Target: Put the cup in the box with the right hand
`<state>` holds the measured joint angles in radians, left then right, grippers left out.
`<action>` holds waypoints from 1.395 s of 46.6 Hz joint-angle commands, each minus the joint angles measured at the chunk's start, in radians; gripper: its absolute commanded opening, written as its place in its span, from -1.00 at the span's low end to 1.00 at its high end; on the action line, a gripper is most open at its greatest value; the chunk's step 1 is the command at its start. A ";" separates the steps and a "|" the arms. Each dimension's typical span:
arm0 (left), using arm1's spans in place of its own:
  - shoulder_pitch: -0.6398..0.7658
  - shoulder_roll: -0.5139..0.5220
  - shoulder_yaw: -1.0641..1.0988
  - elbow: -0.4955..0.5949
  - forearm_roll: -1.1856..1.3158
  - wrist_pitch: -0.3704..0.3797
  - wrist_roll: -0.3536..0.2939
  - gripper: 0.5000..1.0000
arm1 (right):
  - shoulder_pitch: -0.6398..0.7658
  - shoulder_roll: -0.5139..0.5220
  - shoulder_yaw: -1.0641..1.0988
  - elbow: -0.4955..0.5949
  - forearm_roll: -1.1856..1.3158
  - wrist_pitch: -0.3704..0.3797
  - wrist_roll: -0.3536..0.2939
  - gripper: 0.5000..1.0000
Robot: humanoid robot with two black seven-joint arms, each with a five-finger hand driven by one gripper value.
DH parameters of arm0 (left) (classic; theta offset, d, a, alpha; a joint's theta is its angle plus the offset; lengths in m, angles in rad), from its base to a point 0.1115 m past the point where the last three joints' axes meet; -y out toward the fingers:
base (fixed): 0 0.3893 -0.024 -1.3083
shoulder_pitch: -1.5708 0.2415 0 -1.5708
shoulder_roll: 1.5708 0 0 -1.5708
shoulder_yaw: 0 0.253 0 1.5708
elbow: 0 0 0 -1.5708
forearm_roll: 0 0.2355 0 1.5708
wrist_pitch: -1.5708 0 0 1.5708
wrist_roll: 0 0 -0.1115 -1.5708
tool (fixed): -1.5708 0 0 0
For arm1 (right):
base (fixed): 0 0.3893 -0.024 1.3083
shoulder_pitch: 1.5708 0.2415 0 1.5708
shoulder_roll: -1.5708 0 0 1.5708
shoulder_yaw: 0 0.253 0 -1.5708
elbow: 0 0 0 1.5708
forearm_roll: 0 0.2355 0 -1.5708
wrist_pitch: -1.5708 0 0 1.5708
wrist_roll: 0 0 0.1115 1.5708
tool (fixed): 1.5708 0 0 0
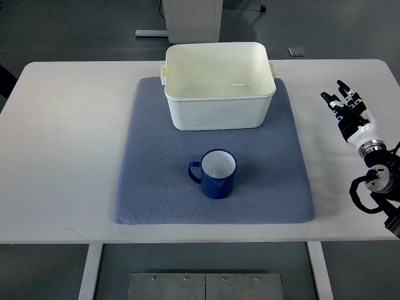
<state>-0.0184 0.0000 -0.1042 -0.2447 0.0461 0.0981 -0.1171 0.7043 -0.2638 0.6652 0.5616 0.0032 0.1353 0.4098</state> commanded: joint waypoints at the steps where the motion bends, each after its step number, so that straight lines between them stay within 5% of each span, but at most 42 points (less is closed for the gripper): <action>1: 0.000 0.000 0.000 0.001 0.000 0.002 -0.001 1.00 | 0.000 -0.002 0.001 0.000 0.000 0.001 0.000 1.00; 65: 0.000 0.000 0.000 -0.001 0.000 0.000 -0.001 1.00 | 0.007 -0.023 -0.085 0.007 -0.015 0.070 0.064 1.00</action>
<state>-0.0184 0.0000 -0.1043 -0.2444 0.0461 0.0987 -0.1178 0.7128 -0.2855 0.5978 0.5607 -0.0091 0.2018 0.4714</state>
